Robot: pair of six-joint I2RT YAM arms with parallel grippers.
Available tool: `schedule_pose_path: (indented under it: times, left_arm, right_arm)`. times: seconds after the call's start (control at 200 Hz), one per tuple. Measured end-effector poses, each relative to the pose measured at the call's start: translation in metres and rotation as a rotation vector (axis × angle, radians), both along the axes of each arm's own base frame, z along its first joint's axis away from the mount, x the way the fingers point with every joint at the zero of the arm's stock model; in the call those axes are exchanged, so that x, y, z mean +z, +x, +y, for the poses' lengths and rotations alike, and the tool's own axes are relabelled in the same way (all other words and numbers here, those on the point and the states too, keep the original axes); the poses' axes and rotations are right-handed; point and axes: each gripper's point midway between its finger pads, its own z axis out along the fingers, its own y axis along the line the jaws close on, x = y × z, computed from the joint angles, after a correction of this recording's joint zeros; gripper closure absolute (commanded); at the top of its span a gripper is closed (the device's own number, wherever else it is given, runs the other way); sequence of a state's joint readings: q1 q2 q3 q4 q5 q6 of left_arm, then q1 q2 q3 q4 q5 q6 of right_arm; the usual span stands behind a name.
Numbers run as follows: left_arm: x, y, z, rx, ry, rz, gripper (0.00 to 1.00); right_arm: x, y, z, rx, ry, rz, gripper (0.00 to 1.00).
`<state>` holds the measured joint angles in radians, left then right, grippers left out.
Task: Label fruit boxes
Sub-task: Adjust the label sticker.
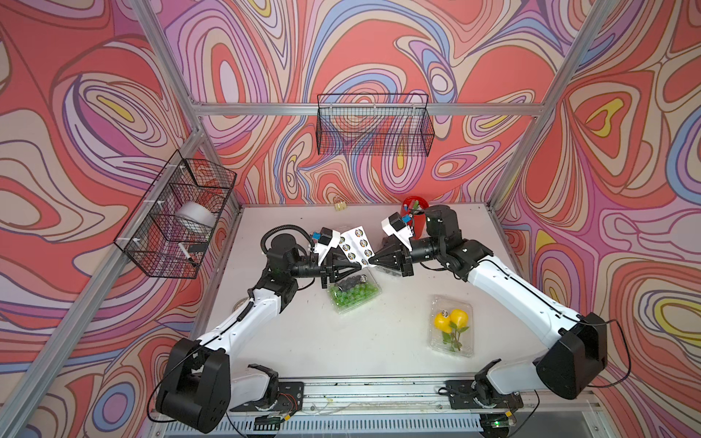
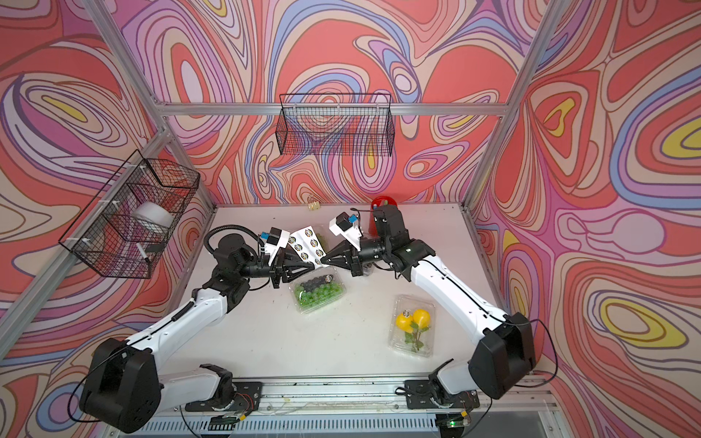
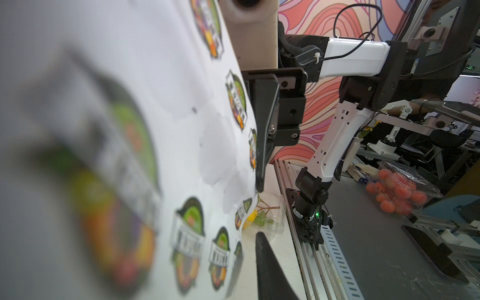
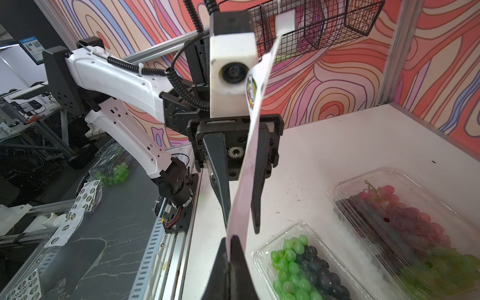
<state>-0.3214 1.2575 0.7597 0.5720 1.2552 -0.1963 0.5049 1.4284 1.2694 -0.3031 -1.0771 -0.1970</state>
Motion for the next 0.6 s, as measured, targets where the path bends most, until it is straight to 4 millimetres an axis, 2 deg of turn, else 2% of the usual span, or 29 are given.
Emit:
schedule_pose_path:
  times: [0.366,0.601]
  left_arm:
    - [0.0005,-0.0019,0.0008,0.005,0.005,-0.007,0.76]
    - [0.0019,-0.0014,0.0010,0.011,0.003,-0.016,0.63]
  right_arm:
    - [0.0045,0.0032,-0.0072,-0.030,-0.002,-0.016,1.00]
    - [0.0068,-0.0025,-0.0078,-0.002,0.010,-0.003,1.00]
